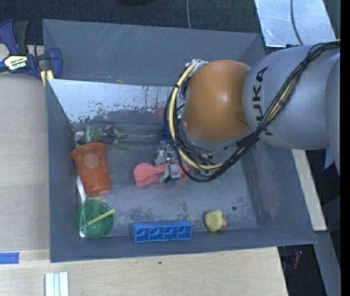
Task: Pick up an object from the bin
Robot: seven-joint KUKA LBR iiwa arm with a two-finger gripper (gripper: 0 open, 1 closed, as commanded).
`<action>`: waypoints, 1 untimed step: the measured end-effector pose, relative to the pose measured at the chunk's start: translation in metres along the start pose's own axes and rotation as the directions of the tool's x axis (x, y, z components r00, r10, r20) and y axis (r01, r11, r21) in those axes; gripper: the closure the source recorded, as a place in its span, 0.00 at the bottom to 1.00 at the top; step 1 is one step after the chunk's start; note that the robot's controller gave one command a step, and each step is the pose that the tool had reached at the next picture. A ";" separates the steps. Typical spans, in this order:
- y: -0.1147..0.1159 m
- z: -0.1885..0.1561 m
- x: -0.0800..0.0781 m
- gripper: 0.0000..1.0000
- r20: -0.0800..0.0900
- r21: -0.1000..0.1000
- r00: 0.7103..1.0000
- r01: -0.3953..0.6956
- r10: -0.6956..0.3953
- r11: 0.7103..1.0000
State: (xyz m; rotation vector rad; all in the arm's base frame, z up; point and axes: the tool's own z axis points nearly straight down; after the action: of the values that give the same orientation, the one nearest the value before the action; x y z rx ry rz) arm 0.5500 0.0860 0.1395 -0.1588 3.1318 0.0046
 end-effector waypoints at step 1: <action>0.005 -0.017 -0.025 1.00 0.020 0.001 0.998 0.059 -0.059 0.998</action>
Offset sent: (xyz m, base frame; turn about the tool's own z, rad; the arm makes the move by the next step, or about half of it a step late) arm -0.0148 0.0279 -0.0695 -0.0681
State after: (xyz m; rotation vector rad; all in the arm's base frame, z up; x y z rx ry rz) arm 0.5743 0.0939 0.1570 -0.2488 3.1059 0.0053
